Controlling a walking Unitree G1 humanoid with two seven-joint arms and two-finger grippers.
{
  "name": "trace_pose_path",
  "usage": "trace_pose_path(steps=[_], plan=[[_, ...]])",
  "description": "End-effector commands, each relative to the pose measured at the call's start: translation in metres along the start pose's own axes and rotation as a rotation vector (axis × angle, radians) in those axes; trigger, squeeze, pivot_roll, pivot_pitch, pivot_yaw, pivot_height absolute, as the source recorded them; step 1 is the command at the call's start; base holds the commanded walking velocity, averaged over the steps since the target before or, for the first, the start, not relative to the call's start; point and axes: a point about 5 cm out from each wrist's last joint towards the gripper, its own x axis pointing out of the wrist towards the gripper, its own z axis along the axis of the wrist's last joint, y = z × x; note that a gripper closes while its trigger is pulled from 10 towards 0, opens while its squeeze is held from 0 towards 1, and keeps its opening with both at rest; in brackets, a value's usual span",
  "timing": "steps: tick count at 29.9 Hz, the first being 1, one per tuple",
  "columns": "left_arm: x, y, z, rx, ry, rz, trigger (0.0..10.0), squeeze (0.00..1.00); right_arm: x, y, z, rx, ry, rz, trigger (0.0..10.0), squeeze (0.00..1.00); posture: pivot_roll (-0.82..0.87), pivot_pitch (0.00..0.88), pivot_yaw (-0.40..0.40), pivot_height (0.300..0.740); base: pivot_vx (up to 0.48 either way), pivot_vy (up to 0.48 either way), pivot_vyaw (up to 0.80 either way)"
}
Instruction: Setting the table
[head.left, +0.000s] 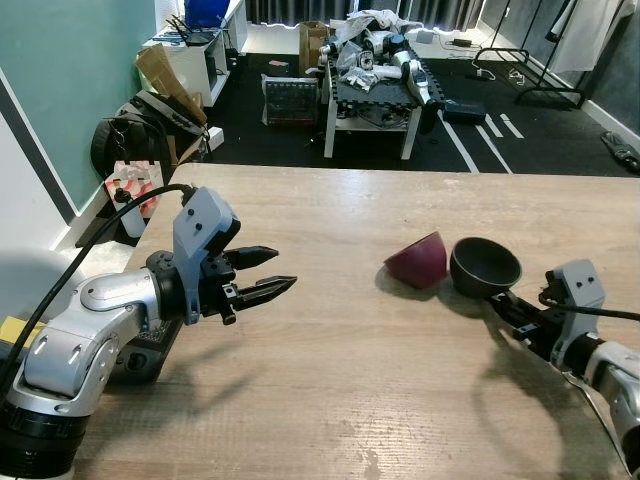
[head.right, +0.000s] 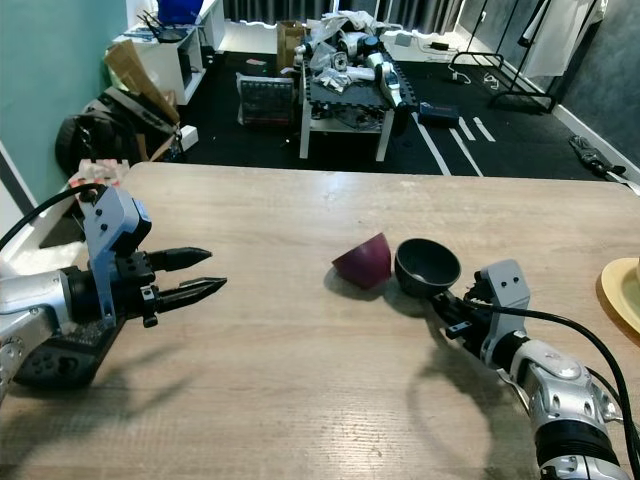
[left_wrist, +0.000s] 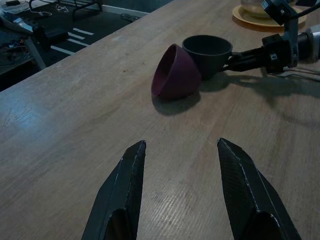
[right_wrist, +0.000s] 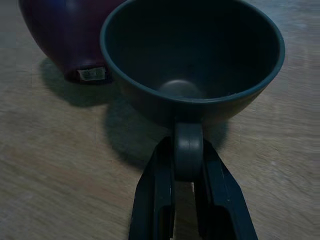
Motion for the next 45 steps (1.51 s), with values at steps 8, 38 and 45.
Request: trace_pose_path(steps=[8,38,45], plan=[[0.008,0.004,-0.005,-0.022,-0.018,0.138,10.0,0.0,-0.006,-0.004,0.012,0.08,-0.195,-0.147,0.7,0.0,0.16,0.13,0.084,0.74,0.0,0.0,0.0],[0.025,0.03,-0.023,-0.143,-0.075,0.769,10.0,0.0,0.024,0.113,0.036,0.227,-0.44,-0.393,10.0,0.0,0.12,0.084,0.072,0.74,0.0,0.0,0.0],[0.027,0.027,-0.026,-0.133,-0.069,0.783,10.0,0.0,0.025,0.118,0.034,0.225,-0.418,-0.404,10.0,0.0,0.12,0.087,0.07,0.74,-0.146,0.0,0.0]])
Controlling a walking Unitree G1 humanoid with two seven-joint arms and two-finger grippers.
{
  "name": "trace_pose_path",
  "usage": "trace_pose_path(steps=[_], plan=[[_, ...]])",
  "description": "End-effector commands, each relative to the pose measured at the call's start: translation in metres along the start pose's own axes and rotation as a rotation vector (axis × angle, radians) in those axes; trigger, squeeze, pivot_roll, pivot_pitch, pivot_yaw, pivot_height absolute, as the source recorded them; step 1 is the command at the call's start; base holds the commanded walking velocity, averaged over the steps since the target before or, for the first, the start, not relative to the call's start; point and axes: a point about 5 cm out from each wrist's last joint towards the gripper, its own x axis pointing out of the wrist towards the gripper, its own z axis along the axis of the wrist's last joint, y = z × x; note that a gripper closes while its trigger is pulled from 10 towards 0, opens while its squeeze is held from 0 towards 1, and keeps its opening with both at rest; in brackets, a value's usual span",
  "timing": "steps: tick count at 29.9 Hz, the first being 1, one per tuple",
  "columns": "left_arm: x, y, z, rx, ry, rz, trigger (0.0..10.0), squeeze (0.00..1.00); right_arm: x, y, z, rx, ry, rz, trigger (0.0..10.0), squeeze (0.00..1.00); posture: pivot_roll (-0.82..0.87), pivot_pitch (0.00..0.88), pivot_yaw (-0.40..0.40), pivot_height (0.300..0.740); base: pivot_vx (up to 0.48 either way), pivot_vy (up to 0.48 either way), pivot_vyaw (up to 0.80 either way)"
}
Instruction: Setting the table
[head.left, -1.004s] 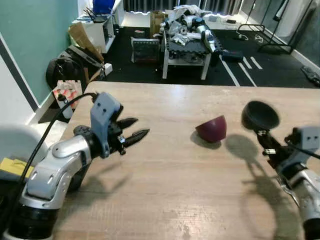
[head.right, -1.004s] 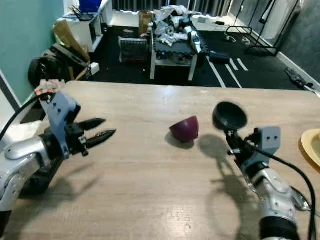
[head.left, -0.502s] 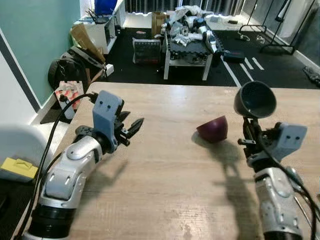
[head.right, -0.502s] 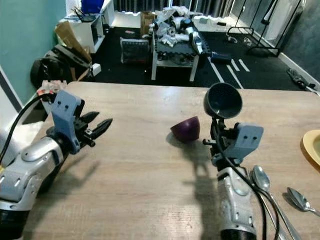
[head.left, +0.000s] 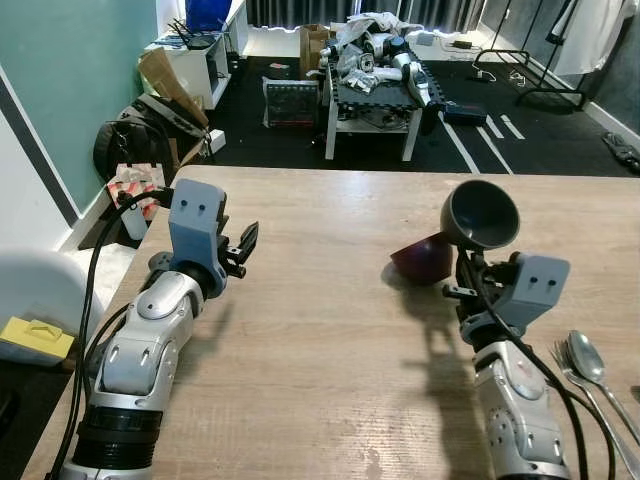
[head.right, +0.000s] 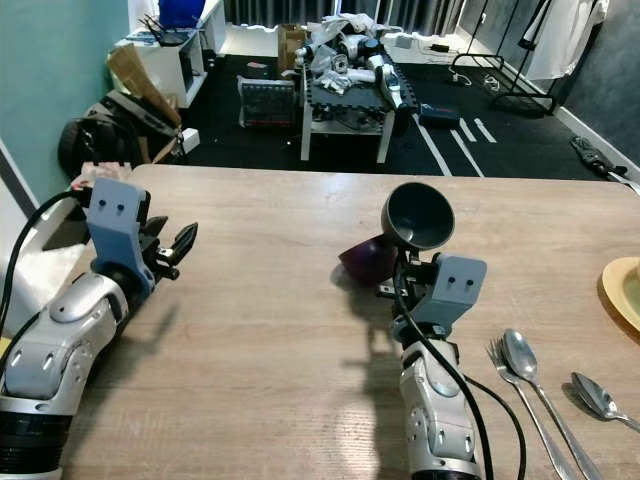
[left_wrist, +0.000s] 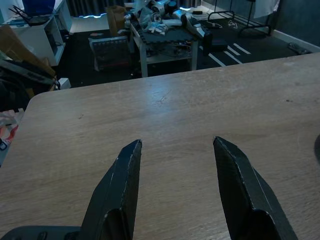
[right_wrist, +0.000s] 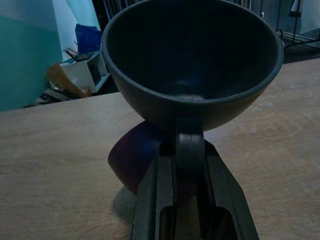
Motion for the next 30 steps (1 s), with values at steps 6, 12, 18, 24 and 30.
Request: trace_pose_path(steps=[6,12,18,24,30], plan=[[0.0002,-0.0006,-0.0037,-0.004,0.005,0.014,10.0,0.0,-0.0047,-0.0045,-0.0009,-0.024,0.017,-0.02,10.0,0.0,0.12,0.089,0.07,0.74,-0.342,0.0,0.0],[0.0005,-0.0009,-0.003,-0.008,-0.004,0.015,10.0,0.0,-0.0054,-0.0059,-0.0009,-0.032,0.022,-0.026,10.0,0.0,0.12,0.093,0.069,0.74,-0.335,0.0,0.0],[0.0007,-0.0005,-0.0025,-0.012,-0.005,0.018,10.0,0.0,-0.0057,-0.0068,-0.0012,-0.038,0.026,-0.028,10.0,0.0,0.12,0.096,0.068,0.74,-0.312,0.0,0.0],[0.0011,-0.0011,-0.0016,-0.016,-0.01,0.015,10.0,0.0,-0.0069,-0.0083,-0.0017,-0.046,0.035,-0.032,10.0,0.0,0.11,0.1,0.067,0.74,-0.313,0.0,0.0],[0.0011,-0.0012,-0.0015,-0.018,-0.012,0.014,10.0,0.0,-0.0074,-0.0087,-0.0015,-0.049,0.037,-0.035,10.0,0.0,0.11,0.102,0.067,0.74,-0.299,0.0,0.0]])
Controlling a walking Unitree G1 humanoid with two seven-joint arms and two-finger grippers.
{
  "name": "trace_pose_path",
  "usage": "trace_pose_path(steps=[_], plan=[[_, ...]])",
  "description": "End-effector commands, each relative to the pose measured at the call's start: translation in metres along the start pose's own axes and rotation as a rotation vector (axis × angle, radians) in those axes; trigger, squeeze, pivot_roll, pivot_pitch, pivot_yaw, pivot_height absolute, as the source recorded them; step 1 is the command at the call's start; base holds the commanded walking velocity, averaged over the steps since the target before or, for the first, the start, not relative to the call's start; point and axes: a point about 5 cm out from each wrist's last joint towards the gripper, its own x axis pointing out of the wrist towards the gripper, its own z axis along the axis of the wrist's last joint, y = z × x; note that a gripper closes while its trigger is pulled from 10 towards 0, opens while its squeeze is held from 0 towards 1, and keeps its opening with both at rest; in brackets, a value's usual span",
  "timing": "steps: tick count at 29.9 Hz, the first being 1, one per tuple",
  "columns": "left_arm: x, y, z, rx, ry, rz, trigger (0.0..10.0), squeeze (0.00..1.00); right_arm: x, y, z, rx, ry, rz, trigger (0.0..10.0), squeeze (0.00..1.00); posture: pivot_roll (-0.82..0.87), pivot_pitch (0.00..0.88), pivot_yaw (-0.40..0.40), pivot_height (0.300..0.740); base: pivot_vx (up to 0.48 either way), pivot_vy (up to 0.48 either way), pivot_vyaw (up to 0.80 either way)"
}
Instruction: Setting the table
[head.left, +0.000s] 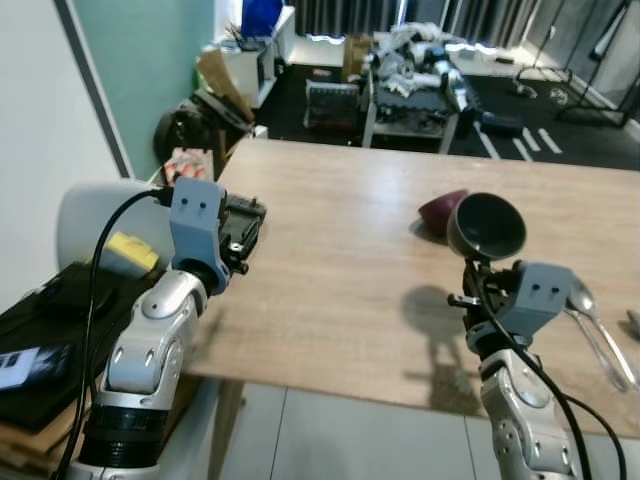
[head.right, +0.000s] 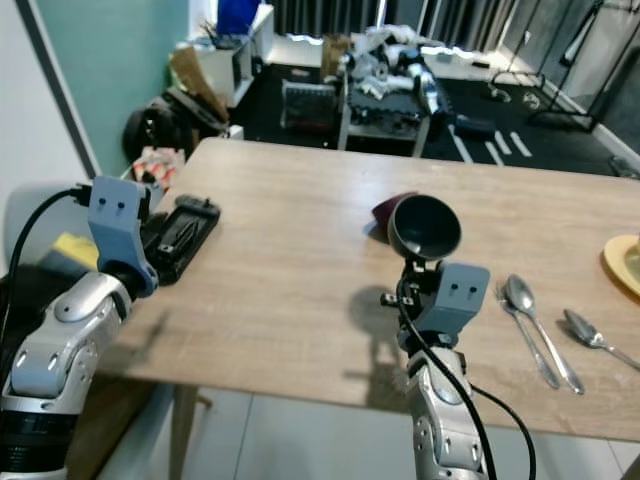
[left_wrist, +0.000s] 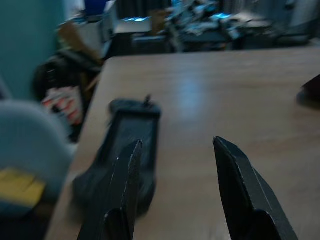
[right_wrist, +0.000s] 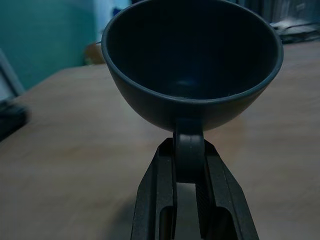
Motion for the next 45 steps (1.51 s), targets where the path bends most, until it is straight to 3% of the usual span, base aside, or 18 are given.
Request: trace_pose_path(steps=[1,35,45], plan=[[-0.0007,-0.0024,-0.0048,-0.005,0.014,-0.007,10.0,0.0,-0.0032,-0.005,-0.0016,-0.007,0.012,-0.019,10.0,0.0,0.11,0.102,0.067,0.74,-0.3,0.0,0.0],[0.0004,-0.003,-0.0046,-0.006,0.013,-0.01,10.0,0.0,-0.0047,-0.0066,-0.0032,-0.017,0.023,-0.025,10.0,0.0,0.11,0.107,0.069,0.74,-0.297,0.0,0.0],[0.0009,-0.003,-0.0041,-0.007,0.01,-0.013,10.0,0.0,-0.0046,-0.0053,-0.0026,0.021,0.024,-0.018,10.0,0.0,0.11,0.108,0.069,0.74,-0.281,0.0,0.0]])
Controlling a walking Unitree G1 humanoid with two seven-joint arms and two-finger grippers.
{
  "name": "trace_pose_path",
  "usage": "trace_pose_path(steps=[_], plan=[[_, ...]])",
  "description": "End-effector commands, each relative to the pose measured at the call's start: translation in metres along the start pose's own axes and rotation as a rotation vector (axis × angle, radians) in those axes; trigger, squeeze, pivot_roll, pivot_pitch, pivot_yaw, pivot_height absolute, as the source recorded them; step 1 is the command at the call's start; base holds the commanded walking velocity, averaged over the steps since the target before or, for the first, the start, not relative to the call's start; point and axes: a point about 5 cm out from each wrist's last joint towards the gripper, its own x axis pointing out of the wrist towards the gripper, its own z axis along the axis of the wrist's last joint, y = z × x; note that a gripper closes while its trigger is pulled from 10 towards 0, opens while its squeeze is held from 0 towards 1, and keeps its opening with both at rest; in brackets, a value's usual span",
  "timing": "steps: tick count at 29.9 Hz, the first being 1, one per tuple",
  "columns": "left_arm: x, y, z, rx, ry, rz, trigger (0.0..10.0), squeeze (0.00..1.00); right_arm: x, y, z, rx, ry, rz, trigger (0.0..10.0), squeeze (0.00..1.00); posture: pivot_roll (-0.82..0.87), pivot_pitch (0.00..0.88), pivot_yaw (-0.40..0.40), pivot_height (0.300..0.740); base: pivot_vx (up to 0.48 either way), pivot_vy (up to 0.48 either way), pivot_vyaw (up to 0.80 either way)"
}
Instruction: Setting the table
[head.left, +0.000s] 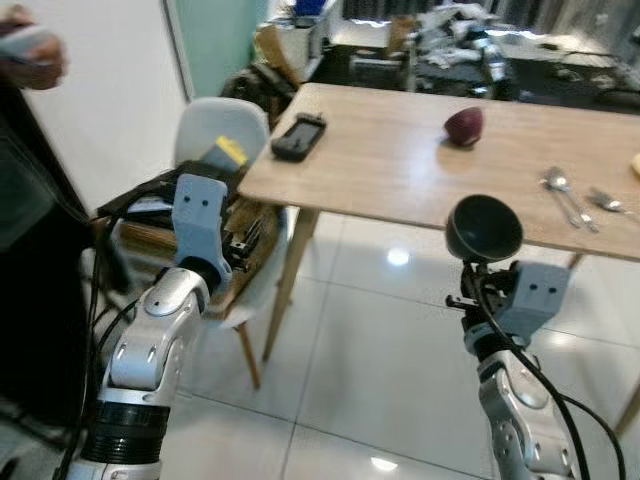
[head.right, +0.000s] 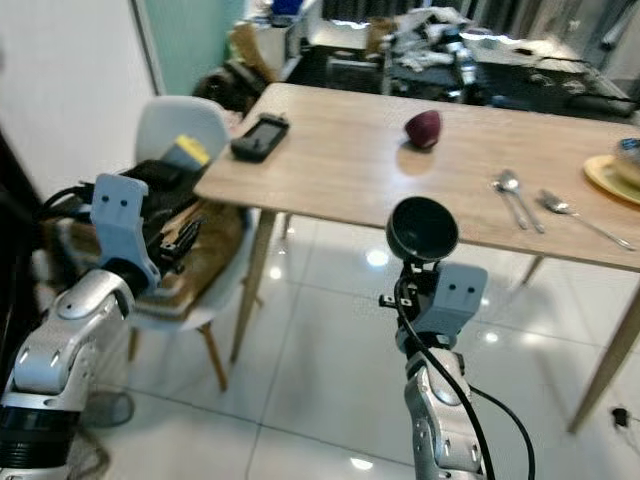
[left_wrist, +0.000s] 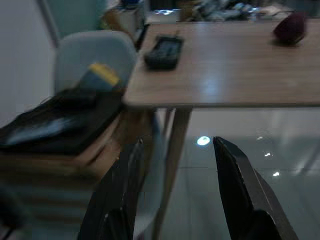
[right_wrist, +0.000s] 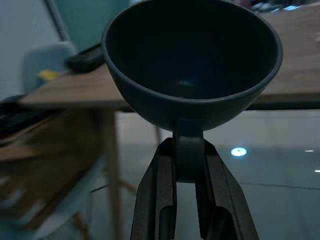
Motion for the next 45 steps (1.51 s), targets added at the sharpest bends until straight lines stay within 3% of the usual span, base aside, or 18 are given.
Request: trace_pose_path(steps=[1,18,20,45], plan=[[-0.0006,-0.0025,-0.0031,0.001,0.008,-0.009,10.0,0.0,-0.0022,-0.0037,0.0008,0.01,-0.001,-0.014,10.0,0.0,0.11,0.108,0.069,0.74,-0.27,0.0,0.0],[-0.0004,-0.0028,-0.0036,0.001,0.006,-0.009,10.0,0.0,-0.0025,-0.0033,-0.0003,0.008,0.005,-0.002,10.0,0.0,0.11,0.1,0.069,0.74,-0.109,0.0,0.0],[-0.0004,-0.003,-0.0038,-0.001,0.006,-0.009,10.0,0.0,-0.0025,-0.0029,-0.004,-0.042,0.029,0.014,10.0,0.0,0.11,0.097,0.069,0.74,0.0,0.0,0.0],[-0.0002,-0.0052,-0.0037,-0.01,0.008,-0.022,10.0,0.0,-0.0052,0.0056,-0.0068,-0.08,0.038,0.081,10.0,0.0,0.11,0.101,0.07,0.74,0.0,0.0,0.78]])
